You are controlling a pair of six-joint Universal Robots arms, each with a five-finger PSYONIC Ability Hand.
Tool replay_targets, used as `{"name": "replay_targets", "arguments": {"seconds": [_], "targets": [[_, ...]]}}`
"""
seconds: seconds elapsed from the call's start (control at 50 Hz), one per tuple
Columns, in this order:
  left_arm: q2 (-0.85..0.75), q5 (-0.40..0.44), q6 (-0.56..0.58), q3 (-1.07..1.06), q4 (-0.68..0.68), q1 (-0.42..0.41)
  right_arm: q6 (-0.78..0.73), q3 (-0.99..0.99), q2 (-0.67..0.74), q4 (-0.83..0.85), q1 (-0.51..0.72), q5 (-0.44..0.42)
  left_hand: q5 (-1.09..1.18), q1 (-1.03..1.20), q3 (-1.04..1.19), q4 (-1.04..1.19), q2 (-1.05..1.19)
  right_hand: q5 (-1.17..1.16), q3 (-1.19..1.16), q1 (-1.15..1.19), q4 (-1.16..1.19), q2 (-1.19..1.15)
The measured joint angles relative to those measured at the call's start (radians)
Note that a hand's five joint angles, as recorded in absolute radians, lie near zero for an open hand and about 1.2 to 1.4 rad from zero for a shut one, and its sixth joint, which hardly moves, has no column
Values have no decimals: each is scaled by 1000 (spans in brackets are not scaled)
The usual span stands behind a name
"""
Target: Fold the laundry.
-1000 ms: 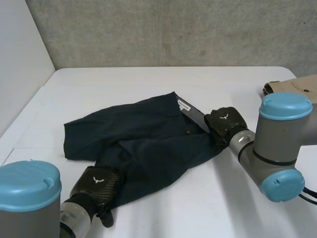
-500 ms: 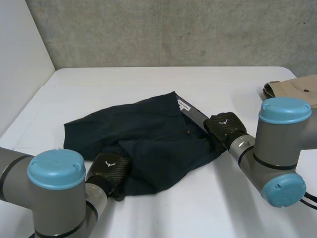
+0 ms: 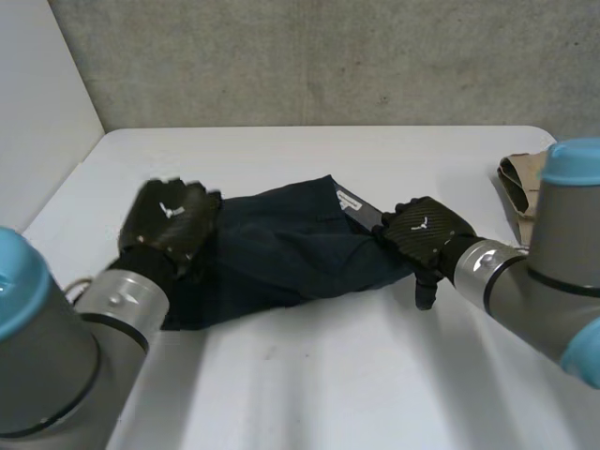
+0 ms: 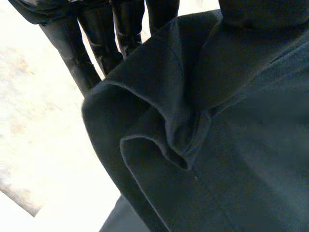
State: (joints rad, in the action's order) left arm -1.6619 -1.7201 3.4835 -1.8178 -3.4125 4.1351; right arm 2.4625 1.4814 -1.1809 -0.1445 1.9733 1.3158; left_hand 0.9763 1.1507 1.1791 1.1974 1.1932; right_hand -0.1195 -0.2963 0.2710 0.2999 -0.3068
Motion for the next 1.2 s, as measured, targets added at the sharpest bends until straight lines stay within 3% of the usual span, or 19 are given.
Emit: {"name": "replay_targets", "arguments": {"seconds": [0.12, 0.42, 0.62, 0.7, 0.72, 0.74, 0.8, 0.92, 1.02, 1.12, 1.2], "targets": [[29, 6, -2, 31, 30, 13, -36, 12, -34, -13, -31, -79, 0, 0, 9, 0, 1, 0, 0, 0, 0, 0], [35, 6, -2, 49, 50, 9, 4, -73, -25, 49, -34, -105, 0, 0, 9, 1, 2, 0, 0, 0, 0, 0], [42, 6, -3, 53, 55, 12, -1, -182, 117, 17, -33, -220, 0, 0, 9, 1, 3, -39, -36, 32, 34, -40], [40, 6, -3, 57, 55, 15, 3, -238, 184, -38, -28, -252, 0, 0, 9, 1, 3, -571, -596, 511, 591, -594], [40, 6, -3, 57, 55, 15, 3, -238, 184, -38, -28, -252, 0, 0, 9, 1, 3, -571, -596, 511, 591, -594], [40, 6, -3, 60, 55, 16, 13, -260, 192, -57, -29, -249, 0, 0, 9, 1, 3, -754, -781, 661, 777, -778], [41, 6, -3, 66, 57, 16, 34, -287, 184, -78, -32, -235, 0, 0, 9, 1, 3, -862, -884, 715, 883, -874], [73, 6, -3, 99, 80, 15, 101, -313, 65, -102, -67, -198, 0, 0, 9, 1, 3, -868, -887, 715, 889, -874], [134, 17, -3, 147, 101, 15, 156, -302, -125, -116, -113, -175, 0, 0, 9, 4, 4, -871, -887, 715, 889, -874], [210, 54, -4, 218, 102, 31, 180, -297, -308, -204, -130, -143, 0, 0, 9, 4, 4, -872, -888, 715, 890, -874], [215, 84, -4, 252, 107, 54, 171, -284, -361, -284, -127, -133, 0, 0, 9, 4, 4, -876, -897, 715, 890, -874]]}}
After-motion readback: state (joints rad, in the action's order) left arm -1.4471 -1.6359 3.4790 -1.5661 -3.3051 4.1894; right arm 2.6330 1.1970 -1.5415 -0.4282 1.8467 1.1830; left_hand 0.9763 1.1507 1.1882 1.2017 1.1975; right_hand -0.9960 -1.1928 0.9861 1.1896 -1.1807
